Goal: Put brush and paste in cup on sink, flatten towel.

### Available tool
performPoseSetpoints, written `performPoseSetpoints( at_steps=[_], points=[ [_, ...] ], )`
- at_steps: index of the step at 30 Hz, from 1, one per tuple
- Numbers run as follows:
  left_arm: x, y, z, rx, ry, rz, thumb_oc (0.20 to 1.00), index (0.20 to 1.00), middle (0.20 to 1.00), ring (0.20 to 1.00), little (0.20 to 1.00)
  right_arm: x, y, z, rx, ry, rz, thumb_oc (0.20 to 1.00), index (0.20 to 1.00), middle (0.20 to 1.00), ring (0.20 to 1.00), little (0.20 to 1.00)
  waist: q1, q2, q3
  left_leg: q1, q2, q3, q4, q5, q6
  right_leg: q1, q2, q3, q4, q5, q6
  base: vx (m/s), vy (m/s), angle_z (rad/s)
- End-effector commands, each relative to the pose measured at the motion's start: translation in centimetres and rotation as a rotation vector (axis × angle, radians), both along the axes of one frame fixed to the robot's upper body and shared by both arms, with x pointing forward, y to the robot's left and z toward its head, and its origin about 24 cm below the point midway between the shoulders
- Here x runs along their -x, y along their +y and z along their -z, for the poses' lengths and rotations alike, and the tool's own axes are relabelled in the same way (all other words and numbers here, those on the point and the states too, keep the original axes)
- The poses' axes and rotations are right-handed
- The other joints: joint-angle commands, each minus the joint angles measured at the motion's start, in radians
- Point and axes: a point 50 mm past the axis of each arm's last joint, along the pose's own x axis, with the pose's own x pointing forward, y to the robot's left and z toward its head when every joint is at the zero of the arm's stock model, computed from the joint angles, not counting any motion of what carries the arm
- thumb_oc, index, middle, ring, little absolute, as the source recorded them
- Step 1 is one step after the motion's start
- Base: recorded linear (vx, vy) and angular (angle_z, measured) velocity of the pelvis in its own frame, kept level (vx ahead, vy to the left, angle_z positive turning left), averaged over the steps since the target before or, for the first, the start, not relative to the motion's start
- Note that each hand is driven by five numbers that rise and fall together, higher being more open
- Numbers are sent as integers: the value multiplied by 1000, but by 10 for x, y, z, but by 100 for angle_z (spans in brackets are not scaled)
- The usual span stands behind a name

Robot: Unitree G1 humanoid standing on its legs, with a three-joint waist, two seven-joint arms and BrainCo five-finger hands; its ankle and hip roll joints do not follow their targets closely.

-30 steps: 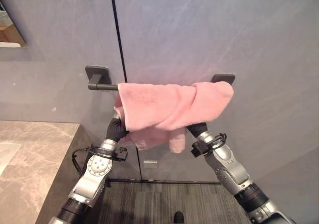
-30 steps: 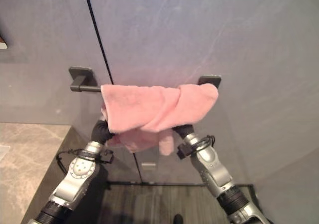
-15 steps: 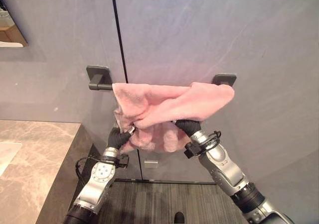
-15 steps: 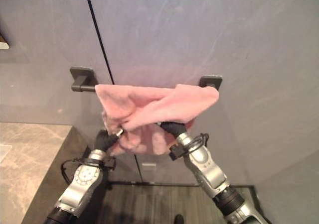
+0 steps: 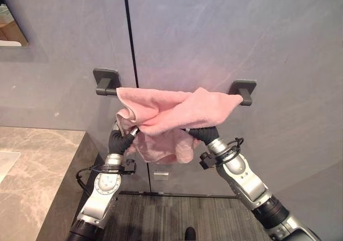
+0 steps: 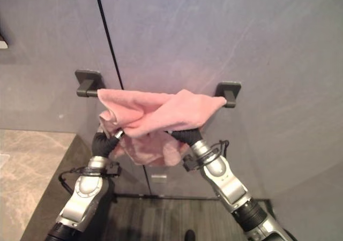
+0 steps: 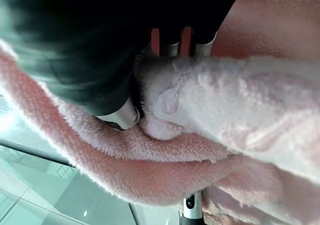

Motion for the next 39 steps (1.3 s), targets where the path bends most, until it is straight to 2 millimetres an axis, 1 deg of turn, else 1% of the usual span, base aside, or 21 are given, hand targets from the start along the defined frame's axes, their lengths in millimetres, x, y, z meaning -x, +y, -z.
performPoseSetpoints(
  at_steps=[1, 6, 8, 9, 10, 12, 15, 18, 19, 20, 21, 22, 23, 24, 25, 26, 29, 31, 35, 36, 39],
  points=[
    [-3, 8, -18, 45, -115, -39, 200, 200, 200, 200, 200, 1, 5, -26, -77, -132, -5, 200, 200, 200, 200, 200, 9, -27, -20, -55, -2, -17, 5, 30, -3, 80, -97, 15, 20, -46, 80, 0, -1, -8],
    [-2, 10, -2, 23, -39, -50, 200, 200, 200, 200, 200, -1, 1, -10, -43, -76, 31, 200, 200, 200, 200, 200, 6, -26, -20, -52, 0, -15, 5, 30, -2, 83, -97, 14, 17, -47, 80, 4, 1, -5],
    [-3, 12, 16, -3, 44, -73, 200, 200, 200, 200, 200, -4, -5, 11, -23, 10, 91, 200, 200, 200, 200, 200, 5, -24, -18, -53, -1, -16, 5, 30, -3, 84, -98, 12, 15, -47, 80, 0, 0, 0],
    [-3, 12, 16, -3, 44, -73, 200, 200, 200, 200, 200, -4, -5, 11, -23, 10, 91, 200, 200, 200, 200, 200, 5, -24, -19, -53, -1, -16, 5, 30, -3, 84, -98, 11, 15, -47, 80, 0, 0, 0],
    [-2, 12, 29, -11, 105, -81, 200, 200, 200, 200, 200, -5, -9, 23, 1, 52, 125, 200, 200, 200, 200, 200, 2, -22, -18, -53, -1, -15, 5, 30, -2, 83, -97, 11, 14, -47, 81, 0, 0, 0],
    [-2, 12, 33, -12, 124, -78, 200, 200, 200, 200, 200, -5, -10, 25, 8, 59, 132, 200, 200, 200, 200, 200, 2, -22, -18, -53, -1, -15, 5, 30, -2, 83, -97, 11, 14, -47, 81, 0, 0, 0],
    [-1, 12, 45, -50, 180, -71, 200, 200, 200, 200, 200, -4, -17, 39, 41, 107, 190, 200, 200, 200, 200, 200, -3, -19, -18, -52, 0, -10, 5, 29, 0, 82, -98, 14, 13, -44, 82, 0, 0, 0],
    [3, 13, 66, -95, 285, -80, 200, 200, 200, 200, 200, -5, -25, 60, 79, 188, 279, 200, 200, 200, 200, 200, -9, -15, -17, -53, 0, -6, 5, 30, 0, 76, -98, 17, 11, -39, 84, 0, 0, 0],
    [3, 13, 71, -108, 313, -83, 200, 200, 200, 200, 200, -6, -27, 68, 93, 224, 304, 501, 501, 501, 501, 501, -10, -13, -16, -55, 1, -5, 5, 31, -1, 74, -98, 17, 11, -37, 84, 0, 0, 0],
    [4, 12, 81, -131, 364, -90, 200, 200, 200, 200, 200, -6, -29, 82, 116, 284, 348, 1000, 1000, 1000, 1000, 1000, -12, -10, -16, -57, 2, -4, 5, 31, -1, 72, -99, 18, 11, -36, 84, 0, 0, 0],
    [4, 12, 81, -131, 364, -90, 200, 200, 200, 200, 200, -7, -29, 82, 116, 283, 348, 1000, 1000, 1000, 1000, 1000, -12, -11, -16, -57, 2, -3, 5, 31, -1, 72, -98, 18, 10, -36, 84, 0, 0, 0],
    [2, 7, 80, -143, 363, -74, 567, 567, 567, 567, 567, -9, -28, 94, 168, 316, 383, 1000, 1000, 1000, 1000, 1000, -13, -8, -15, -58, 1, -2, 5, 31, -1, 71, -98, 20, 9, -34, 83, 0, 0, 0],
    [2, 4, 82, -165, 371, -61, 790, 790, 790, 790, 790, -9, -28, 102, 174, 353, 397, 1000, 1000, 1000, 1000, 1000, -13, -6, -14, -58, 1, -1, 5, 31, -1, 70, -97, 22, 9, -33, 83, 0, 0, 0],
    [2, 4, 82, -165, 371, -61, 1000, 1000, 1000, 1000, 1000, -9, -28, 102, 174, 353, 397, 1000, 1000, 1000, 1000, 1000, -13, -7, -14, -57, 1, 0, 5, 31, -1, 70, -97, 22, 9, -33, 83, 0, 0, 0],
    [2, 3, 83, -195, 376, -55, 1000, 1000, 1000, 1000, 1000, -9, -29, 108, 176, 385, 411, 1000, 1000, 1000, 1000, 1000, -13, -5, -14, -58, 2, 1, 5, 30, -1, 70, -96, 21, 8, -34, 83, 0, 0, 0],
    [4, 3, 91, -223, 424, -49, 1000, 1000, 1000, 1000, 1000, -7, -31, 119, 166, 450, 426, 1000, 1000, 1000, 1000, 1000, -15, -2, -13, -59, 1, 3, 5, 31, -2, 68, -95, 22, 7, -32, 82, 0, 0, 0],
    [5, 2, 98, -255, 463, -39, 1000, 1000, 1000, 1000, 1000, -5, -32, 127, 173, 488, 428, 1000, 1000, 1000, 1000, 1000, -17, 0, -11, -61, 2, 3, 5, 32, -2, 67, -95, 24, 6, -31, 82, 0, 0, 0],
    [8, 3, 111, -291, 542, -28, 1000, 1000, 1000, 1000, 1000, -2, -36, 138, 182, 547, 444, 1000, 1000, 1000, 1000, 1000, -20, 2, -11, -61, 3, 6, 5, 32, -2, 65, -94, 26, 5, -30, 82, 0, 0, 0],
    [14, 4, 124, -337, 624, 15, 1000, 1000, 1000, 1000, 1000, 3, -38, 152, 199, 623, 432, 1000, 1000, 1000, 1000, 1000, -27, 7, -11, -59, 4, 12, 5, 30, -3, 62, -94, 32, 5, -28, 83, 3, 9, -3],
    [17, 6, 132, -362, 671, 29, 1000, 1000, 1000, 1000, 1000, 6, -38, 159, 193, 664, 426, 1000, 1000, 1000, 1000, 1000, -29, 8, -12, -58, 5, 14, 5, 30, -3, 61, -94, 33, 5, -28, 82, 10, 10, -10],
    [24, 11, 149, -476, 772, 57, 1000, 1000, 1000, 1000, 1000, 12, -45, 178, 294, 732, 420, 1000, 1000, 1000, 1000, 1000, -30, 10, -14, -59, 6, 15, 5, 29, -4, 59, -92, 34, 5, -28, 81, 2, 3, -10]
  ],
)
